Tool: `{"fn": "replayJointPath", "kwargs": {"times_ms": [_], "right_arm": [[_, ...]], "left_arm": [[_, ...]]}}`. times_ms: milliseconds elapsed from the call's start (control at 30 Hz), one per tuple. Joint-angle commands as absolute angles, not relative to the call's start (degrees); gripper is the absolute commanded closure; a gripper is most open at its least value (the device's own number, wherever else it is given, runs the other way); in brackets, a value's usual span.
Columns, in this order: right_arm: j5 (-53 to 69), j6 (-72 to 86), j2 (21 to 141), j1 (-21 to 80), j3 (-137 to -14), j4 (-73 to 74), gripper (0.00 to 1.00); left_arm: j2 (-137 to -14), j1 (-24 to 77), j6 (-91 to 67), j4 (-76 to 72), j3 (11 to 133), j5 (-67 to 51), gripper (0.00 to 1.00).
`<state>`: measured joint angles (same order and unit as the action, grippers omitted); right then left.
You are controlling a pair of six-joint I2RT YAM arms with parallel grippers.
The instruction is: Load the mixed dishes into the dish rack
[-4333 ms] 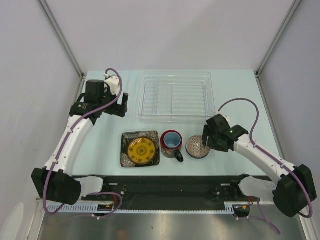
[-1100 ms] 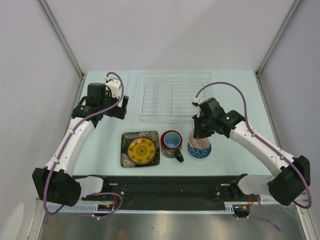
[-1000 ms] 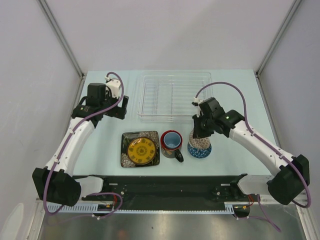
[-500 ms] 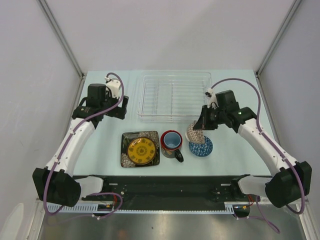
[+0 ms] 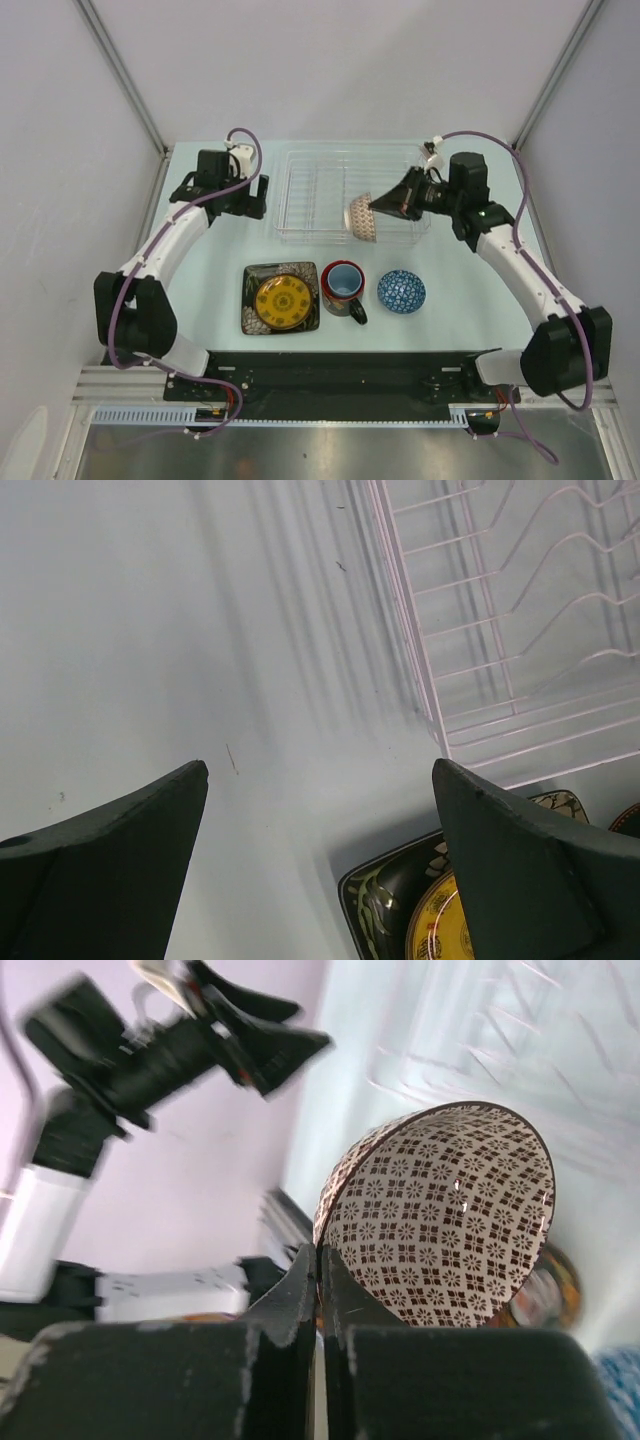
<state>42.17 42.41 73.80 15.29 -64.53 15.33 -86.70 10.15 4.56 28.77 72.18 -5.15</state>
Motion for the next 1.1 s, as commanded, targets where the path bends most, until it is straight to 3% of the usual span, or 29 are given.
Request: {"fn": "replayJointPath", "kwargs": {"times_ms": [0,267,500,767,1067], "right_arm": [[48.51,61.39,80.75,15.12,-67.41,-15.61,1.00],[46.76,79.97,101.14,15.38,-73.55,-46.54,1.00],[44.21,87.61,119.60,17.05,-89.72,-54.92,1.00],[41.48,92.64,136.83,21.09,-110.37,-53.63,1.00],[41.48,88.78,140.27,22.85,-110.21,-49.67,1.00]], "left_arm": [[-84.91,8.97,2.11,26.20,75.24,-8.08,0.00],[-81.04,3.00,3.07,27.95,74.27,-12.83,0.00],[-78.84,0.44,5.01,28.65,71.55,-13.45,0.00],[-78.13,0.18,6.15,28.92,70.23,-13.10,0.00],[-77.34,-1.58,6.15,28.91,69.52,-13.54,0.00]]}}
